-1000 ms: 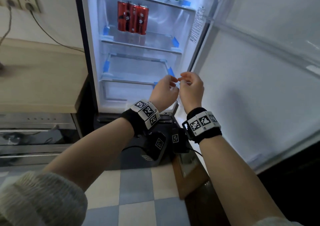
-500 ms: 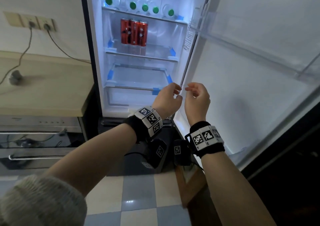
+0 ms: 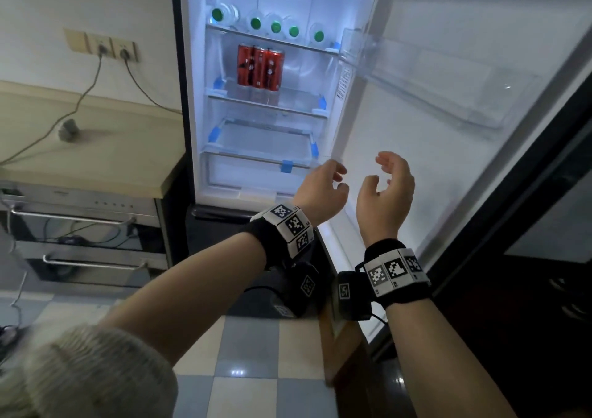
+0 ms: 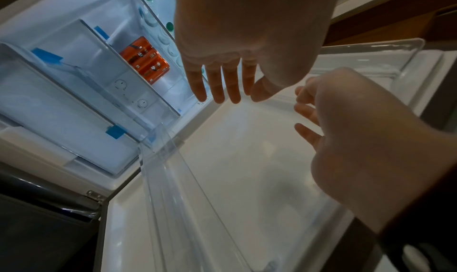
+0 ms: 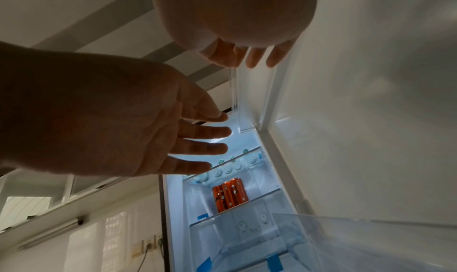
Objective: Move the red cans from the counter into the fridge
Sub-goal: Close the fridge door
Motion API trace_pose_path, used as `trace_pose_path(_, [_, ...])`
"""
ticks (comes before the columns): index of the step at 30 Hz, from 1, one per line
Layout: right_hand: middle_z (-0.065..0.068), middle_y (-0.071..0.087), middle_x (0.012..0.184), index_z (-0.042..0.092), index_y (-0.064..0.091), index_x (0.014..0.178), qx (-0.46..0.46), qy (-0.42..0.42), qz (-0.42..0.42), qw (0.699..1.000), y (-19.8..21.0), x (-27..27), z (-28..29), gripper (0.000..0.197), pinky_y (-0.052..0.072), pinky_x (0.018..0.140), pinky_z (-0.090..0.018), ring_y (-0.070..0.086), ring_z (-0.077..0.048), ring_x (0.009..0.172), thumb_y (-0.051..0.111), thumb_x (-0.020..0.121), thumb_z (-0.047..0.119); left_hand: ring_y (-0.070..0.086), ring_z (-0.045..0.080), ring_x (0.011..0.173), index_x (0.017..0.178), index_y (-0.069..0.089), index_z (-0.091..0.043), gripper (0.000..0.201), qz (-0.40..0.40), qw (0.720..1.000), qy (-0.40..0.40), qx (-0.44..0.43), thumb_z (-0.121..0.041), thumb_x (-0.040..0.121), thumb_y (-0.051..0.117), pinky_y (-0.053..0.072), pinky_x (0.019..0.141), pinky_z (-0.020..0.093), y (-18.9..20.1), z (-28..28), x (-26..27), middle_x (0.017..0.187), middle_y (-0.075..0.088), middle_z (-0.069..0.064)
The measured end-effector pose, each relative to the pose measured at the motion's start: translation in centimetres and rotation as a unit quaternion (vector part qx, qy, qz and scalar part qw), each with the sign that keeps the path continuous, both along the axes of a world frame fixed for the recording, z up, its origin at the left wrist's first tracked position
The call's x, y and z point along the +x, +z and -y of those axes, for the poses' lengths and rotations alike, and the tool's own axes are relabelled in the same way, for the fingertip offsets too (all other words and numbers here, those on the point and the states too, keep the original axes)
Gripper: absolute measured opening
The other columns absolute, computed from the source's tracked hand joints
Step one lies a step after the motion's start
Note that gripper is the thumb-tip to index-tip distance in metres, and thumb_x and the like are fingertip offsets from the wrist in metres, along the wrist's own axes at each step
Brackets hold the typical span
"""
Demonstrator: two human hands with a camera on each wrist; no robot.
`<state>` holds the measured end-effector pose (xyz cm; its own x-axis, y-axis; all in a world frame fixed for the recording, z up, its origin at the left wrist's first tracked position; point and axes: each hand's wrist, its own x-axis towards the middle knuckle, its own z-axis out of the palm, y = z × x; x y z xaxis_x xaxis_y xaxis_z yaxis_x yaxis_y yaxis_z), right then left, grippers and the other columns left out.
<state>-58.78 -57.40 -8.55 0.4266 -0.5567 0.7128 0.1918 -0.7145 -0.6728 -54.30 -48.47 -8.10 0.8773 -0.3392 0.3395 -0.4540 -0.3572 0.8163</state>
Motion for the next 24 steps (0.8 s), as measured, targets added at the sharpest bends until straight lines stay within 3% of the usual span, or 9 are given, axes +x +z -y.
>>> trace_pose_path(6, [-0.016,0.052,0.134,0.002,0.051,0.129,-0.071,-0.128,0.070,0.987,0.7,-3.8,1.5,0.059,0.036,0.104,-0.041,0.047,-0.033,0.123,0.055,0.071,0.000,0.054,0.018,0.110,0.120,0.053,-0.014,0.030,-0.004,0.999,-0.024,0.029,-0.016,0.091,0.050,0.044,0.096,0.032,0.6,1.1,-2.3,0.116,0.060,0.001])
trace_pose_path(8, [-0.022,0.043,0.142,0.001,0.045,0.136,-0.086,-0.168,0.087,0.978,1.2,-4.9,2.3,0.065,0.027,0.113,-0.038,0.038,-0.033,0.132,0.057,0.072,0.001,0.054,0.017,0.110,0.121,0.053,-0.015,0.031,-0.005,0.999,-0.028,0.035,-0.017,0.091,0.049,0.044,0.097,0.033,0.7,1.2,-2.8,0.116,0.059,0.000])
trace_pose_path(11, [-0.026,0.027,0.152,-0.002,0.032,0.145,-0.042,-0.197,0.090,0.975,1.8,-5.9,3.4,0.076,0.016,0.118,-0.039,0.026,-0.036,0.141,0.058,0.073,0.002,0.054,0.017,0.110,0.121,0.053,-0.016,0.031,-0.003,0.999,-0.027,0.046,-0.018,0.091,0.049,0.046,0.097,0.037,0.5,1.2,-3.5,0.115,0.059,-0.001])
trace_pose_path(13, [-0.026,0.017,0.156,-0.001,0.025,0.148,-0.017,-0.194,0.050,0.980,1.7,-6.0,4.1,0.082,0.011,0.119,-0.041,0.018,-0.037,0.145,0.059,0.074,0.002,0.055,0.017,0.110,0.122,0.053,-0.016,0.031,-0.003,0.999,-0.024,0.046,-0.018,0.091,0.049,0.046,0.097,0.037,0.5,1.4,-3.7,0.116,0.060,-0.001])
trace_pose_path(16, [-0.026,0.014,0.157,0.000,0.027,0.148,-0.036,-0.197,0.023,0.979,1.2,-5.9,4.6,0.082,0.011,0.119,-0.036,0.017,-0.036,0.146,0.058,0.072,0.003,0.055,0.017,0.110,0.122,0.053,-0.016,0.031,-0.005,0.999,-0.023,0.037,-0.018,0.091,0.050,0.046,0.097,0.036,0.6,1.6,-3.8,0.116,0.060,-0.001])
trace_pose_path(19, [-0.022,0.021,0.157,0.001,0.033,0.145,-0.015,-0.185,0.068,0.980,1.2,-6.0,4.3,0.076,0.015,0.119,-0.032,0.022,-0.033,0.145,0.055,0.072,0.000,0.055,0.016,0.109,0.122,0.052,-0.016,0.031,-0.007,0.999,-0.026,0.033,-0.018,0.091,0.050,0.047,0.096,0.036,0.7,1.9,-4.1,0.116,0.059,-0.001])
trace_pose_path(24, [-0.016,0.032,0.153,0.003,0.042,0.140,-0.001,-0.165,0.107,0.980,1.4,-6.2,3.4,0.068,0.011,0.111,-0.006,0.032,-0.028,0.140,0.053,0.072,0.000,0.055,0.016,0.108,0.123,0.052,-0.015,0.031,0.000,0.999,-0.034,0.027,-0.017,0.092,0.050,0.047,0.095,0.033,0.7,2.6,-4.2,0.117,0.059,0.000])
